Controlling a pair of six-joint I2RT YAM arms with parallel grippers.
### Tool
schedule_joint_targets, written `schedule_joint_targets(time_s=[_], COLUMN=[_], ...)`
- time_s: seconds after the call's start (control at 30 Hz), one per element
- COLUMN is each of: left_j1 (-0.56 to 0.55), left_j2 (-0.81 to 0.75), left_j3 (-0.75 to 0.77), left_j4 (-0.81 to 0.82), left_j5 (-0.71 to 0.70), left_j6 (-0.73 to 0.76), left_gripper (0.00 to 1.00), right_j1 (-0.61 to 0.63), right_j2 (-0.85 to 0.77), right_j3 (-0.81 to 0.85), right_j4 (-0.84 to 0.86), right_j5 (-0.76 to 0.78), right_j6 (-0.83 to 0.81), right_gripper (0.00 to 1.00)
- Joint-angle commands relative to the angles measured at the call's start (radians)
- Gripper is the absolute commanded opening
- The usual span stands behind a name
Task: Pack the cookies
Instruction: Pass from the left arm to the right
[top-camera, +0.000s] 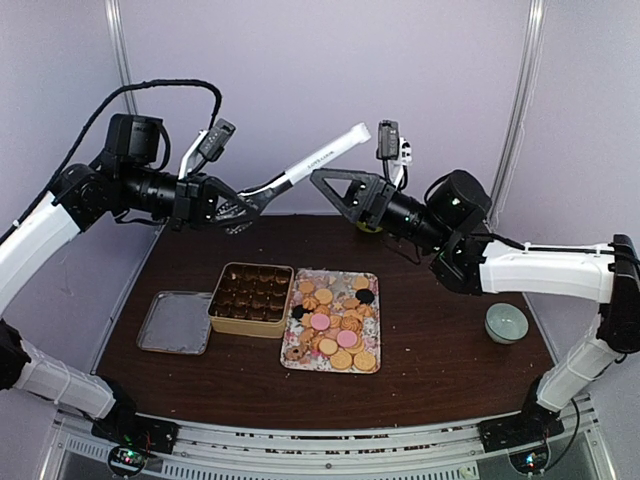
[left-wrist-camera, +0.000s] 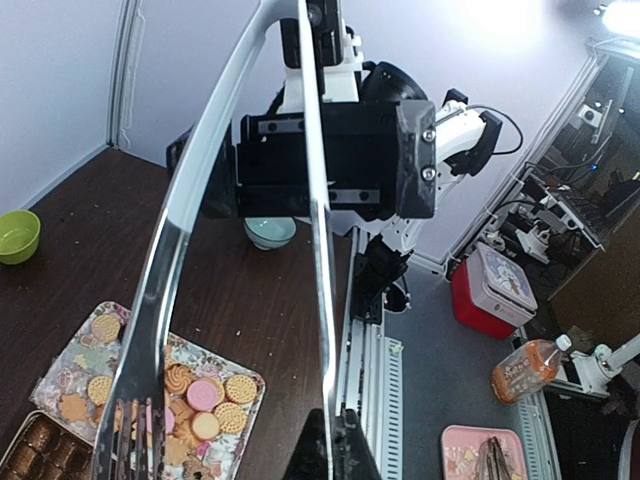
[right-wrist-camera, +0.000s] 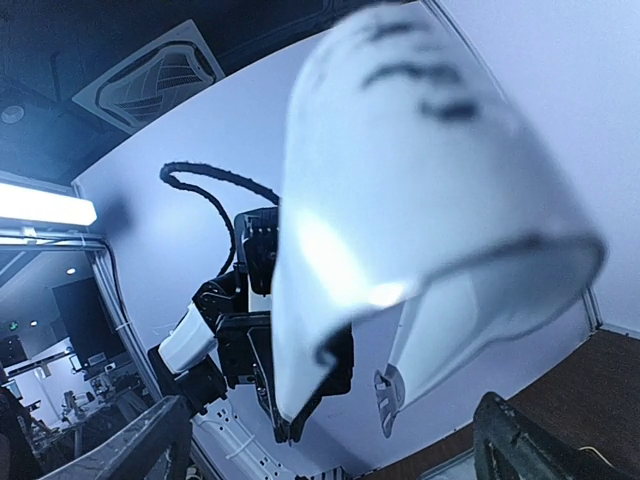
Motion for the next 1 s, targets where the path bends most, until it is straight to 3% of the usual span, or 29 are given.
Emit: schedule_joint_targets(time_s=[0.0,0.3,0.63,0.97], left_j1=[0.014,0.016,0.033,0.044], left_j2=[-0.001,0.007,0.030,0.027], left_j3=[-0.021,-0.032,0.029,0.057], left_j4=[0.125,0.128,0.057,-0.108], left_j5=[0.106,0.113,0.071,0.057], left_j6=[-0.075,-0.067,0.033,0.206], left_gripper=[0.00,0.00,0.00,0.00], right_j1=[0.015,0.033,0.040,-0.049], right_j2=[0.041,0.115,0.165,0.098], right_j3=[0.032,0.093,0.113,0.061], right_j4=[0.116,0.206,0.291,0.245], right_j5=[0.033,0.017,0.010,-0.111], right_j6=[0.035,0.105,0.198,0.242], right_gripper=[0.97,0.86,0.61,0.56])
